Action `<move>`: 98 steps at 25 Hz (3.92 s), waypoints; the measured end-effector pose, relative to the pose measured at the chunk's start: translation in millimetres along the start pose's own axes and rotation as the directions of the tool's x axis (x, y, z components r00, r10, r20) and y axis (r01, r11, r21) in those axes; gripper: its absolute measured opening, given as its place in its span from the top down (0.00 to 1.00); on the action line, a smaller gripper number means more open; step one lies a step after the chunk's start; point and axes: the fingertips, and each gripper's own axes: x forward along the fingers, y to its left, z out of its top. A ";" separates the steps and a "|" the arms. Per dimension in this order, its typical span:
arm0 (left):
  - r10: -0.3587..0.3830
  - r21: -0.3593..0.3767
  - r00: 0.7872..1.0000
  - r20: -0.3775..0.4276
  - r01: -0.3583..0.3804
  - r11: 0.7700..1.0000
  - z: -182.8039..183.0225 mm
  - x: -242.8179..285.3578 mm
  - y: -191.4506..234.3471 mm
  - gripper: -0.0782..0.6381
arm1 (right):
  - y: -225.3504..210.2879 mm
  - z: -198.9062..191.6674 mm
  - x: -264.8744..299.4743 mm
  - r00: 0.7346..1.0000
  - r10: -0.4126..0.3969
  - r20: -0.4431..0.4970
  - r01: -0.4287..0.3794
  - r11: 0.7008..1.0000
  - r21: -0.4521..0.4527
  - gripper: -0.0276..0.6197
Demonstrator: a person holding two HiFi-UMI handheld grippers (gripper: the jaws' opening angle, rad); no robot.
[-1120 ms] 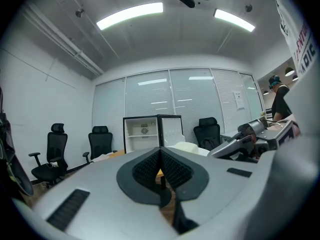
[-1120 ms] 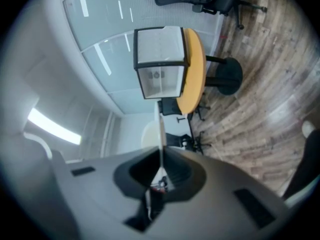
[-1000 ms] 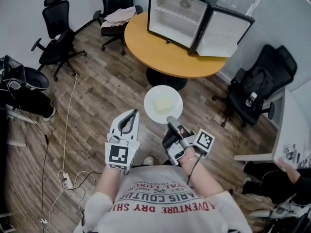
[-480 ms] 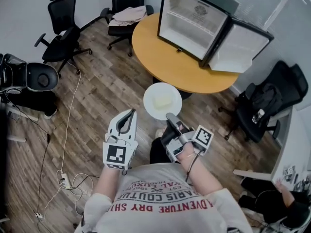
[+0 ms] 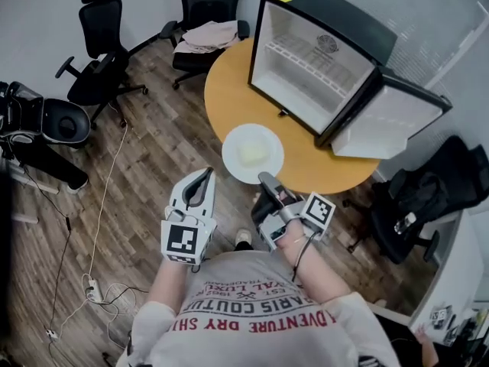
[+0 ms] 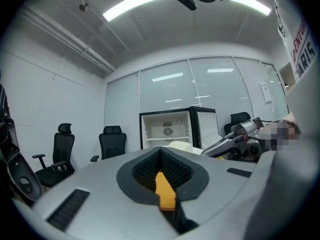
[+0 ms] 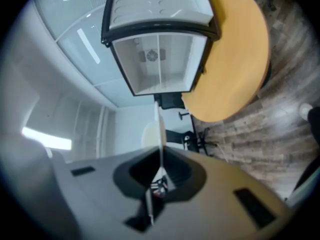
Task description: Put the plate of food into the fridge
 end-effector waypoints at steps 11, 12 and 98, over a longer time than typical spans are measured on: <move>-0.021 -0.038 1.000 -0.009 0.020 0.999 -6.4 100.6 18.8 0.85 | 5.8 77.5 55.6 0.999 -0.026 0.025 0.027 0.999 -0.037 0.90; -0.033 -0.039 0.999 -0.012 0.033 0.999 -7.7 109.1 18.7 0.85 | 6.5 83.6 58.6 0.999 -0.025 0.037 0.027 0.999 -0.038 0.90; -0.735 -0.060 0.676 -0.051 0.733 0.678 -25.1 404.2 0.1 0.85 | 38.4 277.6 140.8 0.680 -0.027 0.733 0.268 0.940 -0.214 0.91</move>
